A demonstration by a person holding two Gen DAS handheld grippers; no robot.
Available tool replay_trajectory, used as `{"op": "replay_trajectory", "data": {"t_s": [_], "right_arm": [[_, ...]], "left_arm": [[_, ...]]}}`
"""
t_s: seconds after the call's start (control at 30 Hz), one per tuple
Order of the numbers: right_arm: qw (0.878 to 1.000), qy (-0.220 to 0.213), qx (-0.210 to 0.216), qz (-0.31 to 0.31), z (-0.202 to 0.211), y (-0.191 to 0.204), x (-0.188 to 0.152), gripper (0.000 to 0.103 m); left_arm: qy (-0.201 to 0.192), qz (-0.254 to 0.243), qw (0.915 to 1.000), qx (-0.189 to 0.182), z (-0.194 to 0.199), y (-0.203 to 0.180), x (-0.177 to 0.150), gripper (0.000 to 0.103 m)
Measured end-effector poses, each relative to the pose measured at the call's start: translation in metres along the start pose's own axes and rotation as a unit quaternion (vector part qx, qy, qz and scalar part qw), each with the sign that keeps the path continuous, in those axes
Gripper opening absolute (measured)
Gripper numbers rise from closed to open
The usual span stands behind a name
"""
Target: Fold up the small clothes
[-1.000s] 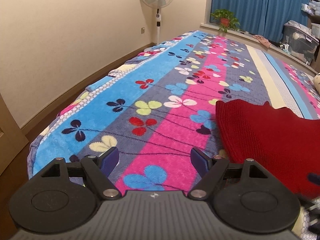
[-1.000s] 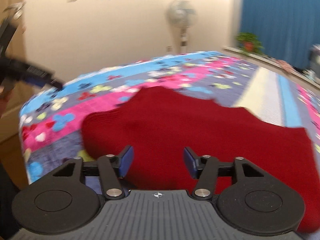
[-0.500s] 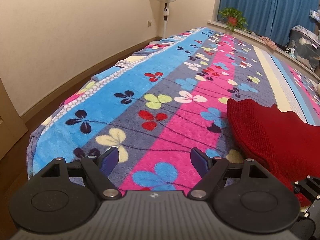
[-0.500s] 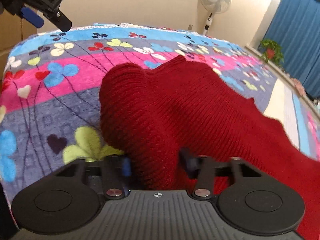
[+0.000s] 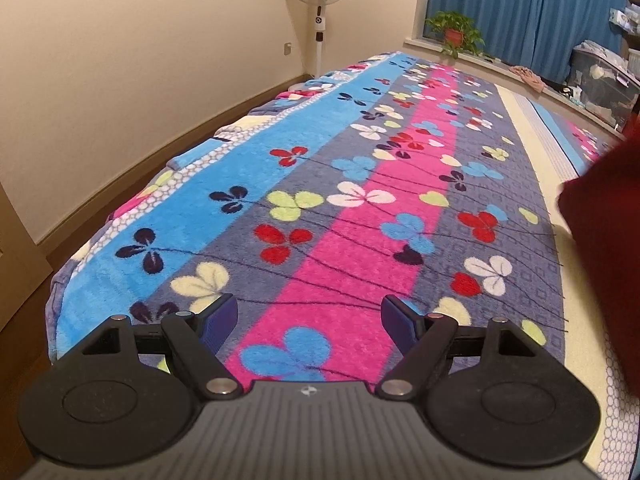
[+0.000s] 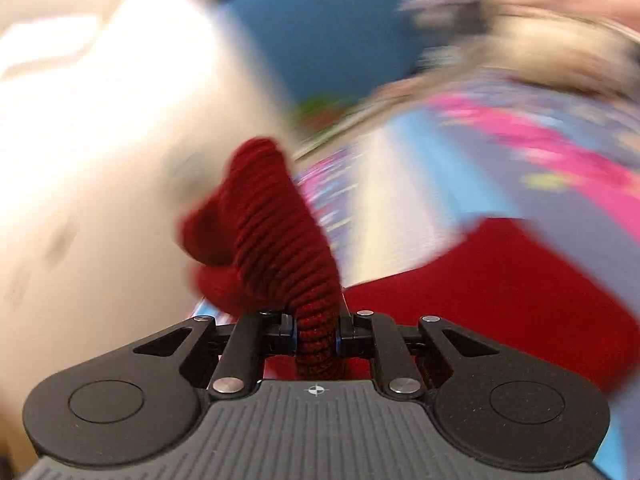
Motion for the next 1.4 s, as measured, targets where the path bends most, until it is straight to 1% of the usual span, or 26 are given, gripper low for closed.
{"op": "replay_trajectory", "data": {"t_s": [0.03,0.07,0.1,0.13,0.17,0.23,0.27,0.3,0.33,0.37,0.47,0.5,0.53,0.63,0.67,0.73,0.8,0.83,0.9,1.0,1.03,1.07,1.13,1.2,1.23,1.4], "right_arm": [[0.998,-0.005,-0.053,-0.029,0.004,-0.036,0.003,0.015],[0.994,0.003,-0.094,-0.049,0.005,-0.062,0.001,0.015],[0.987,0.022,-0.139,-0.074,0.006,-0.091,-0.004,0.015],[0.980,0.044,-0.168,-0.094,0.006,-0.113,-0.010,0.016],[0.974,0.062,-0.184,-0.118,0.007,-0.132,-0.016,0.018],[0.975,0.070,-0.155,-0.146,0.012,-0.143,-0.014,0.021],[0.975,0.081,-0.151,-0.141,0.011,-0.140,-0.012,0.027],[0.974,0.091,-0.153,-0.139,0.011,-0.137,-0.009,0.030],[0.973,0.101,-0.154,-0.141,0.013,-0.134,-0.004,0.039],[0.971,0.109,-0.159,-0.140,0.014,-0.131,0.001,0.043],[0.964,0.131,-0.200,-0.118,0.026,-0.132,0.022,0.045],[0.963,0.129,-0.206,-0.117,0.031,-0.134,0.031,0.046],[0.964,0.118,-0.210,-0.112,0.037,-0.134,0.043,0.046],[0.971,0.080,-0.212,-0.073,0.054,-0.132,0.077,0.047],[0.975,0.072,-0.201,-0.064,0.054,-0.130,0.085,0.048],[0.984,0.061,-0.164,-0.042,0.049,-0.128,0.100,0.048],[0.989,0.067,-0.131,-0.001,0.036,-0.125,0.108,0.051],[0.990,0.078,-0.117,0.021,0.026,-0.126,0.106,0.057],[0.986,0.126,-0.103,0.047,0.002,-0.135,0.095,0.063],[0.974,0.207,-0.093,0.030,-0.026,-0.154,0.066,0.064],[0.967,0.234,-0.101,0.018,-0.033,-0.159,0.057,0.064],[0.962,0.249,-0.114,0.012,-0.038,-0.164,0.050,0.064],[0.957,0.254,-0.135,0.015,-0.043,-0.166,0.042,0.070],[0.957,0.254,-0.142,0.026,-0.046,-0.162,0.043,0.070],[0.956,0.252,-0.144,0.031,-0.048,-0.159,0.044,0.070],[0.955,0.256,-0.145,0.026,-0.044,-0.161,0.040,0.071]], "left_arm": [[0.001,-0.001,1.0000,-0.001,0.000,-0.003,0.000,0.083],[0.002,-0.002,1.0000,-0.002,0.000,-0.007,0.001,0.083],[0.002,-0.005,1.0000,-0.003,0.000,-0.012,0.001,0.083],[0.001,-0.009,0.9999,-0.004,0.001,-0.018,0.002,0.083],[-0.001,-0.016,0.9999,-0.007,0.002,-0.026,0.002,0.083],[-0.004,-0.026,0.9996,-0.011,0.003,-0.038,0.003,0.083],[-0.005,-0.030,0.9995,-0.013,0.004,-0.045,0.004,0.083],[-0.005,-0.033,0.9993,-0.015,0.004,-0.051,0.004,0.083],[-0.005,-0.035,0.9992,-0.017,0.004,-0.057,0.004,0.083],[-0.005,-0.037,0.9991,-0.020,0.004,-0.063,0.004,0.083],[-0.006,-0.054,0.9982,-0.026,0.005,-0.081,0.004,0.083],[-0.007,-0.062,0.9977,-0.026,0.006,-0.088,0.003,0.083],[-0.009,-0.070,0.9971,-0.027,0.006,-0.093,0.002,0.083],[-0.012,-0.085,0.9959,-0.028,0.007,-0.104,0.000,0.083],[-0.013,-0.087,0.9957,-0.029,0.007,-0.105,0.000,0.083],[-0.015,-0.088,0.9956,-0.032,0.007,-0.109,0.000,0.084],[-0.019,-0.086,0.9955,-0.035,0.009,-0.112,0.000,0.084],[-0.022,-0.086,0.9954,-0.036,0.010,-0.113,0.001,0.084],[-0.032,-0.087,0.9949,-0.038,0.013,-0.115,0.002,0.084],[-0.042,-0.098,0.9934,-0.042,0.014,-0.122,0.001,0.084],[-0.041,-0.101,0.9929,-0.047,0.014,-0.124,0.001,0.084],[-0.037,-0.106,0.9921,-0.057,0.012,-0.129,-0.001,0.084],[-0.027,-0.127,0.9894,-0.065,0.010,-0.142,-0.004,0.084],[-0.027,-0.151,0.9854,-0.075,0.011,-0.168,-0.005,0.084],[-0.026,-0.153,0.9840,-0.088,0.012,-0.184,-0.003,0.085],[-0.009,-0.109,0.9822,-0.152,0.007,-0.272,0.010,0.086]]}}
Point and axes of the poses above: each gripper's, at about its wrist camera, not at the fingertips, and z roughly against the way its jaws point, y to its left, x to its top, the point moved 7 cm from there along -z, roughly the way its jaws point, and after that the axes turned 5 degrees about x, right-handed, at the moved point
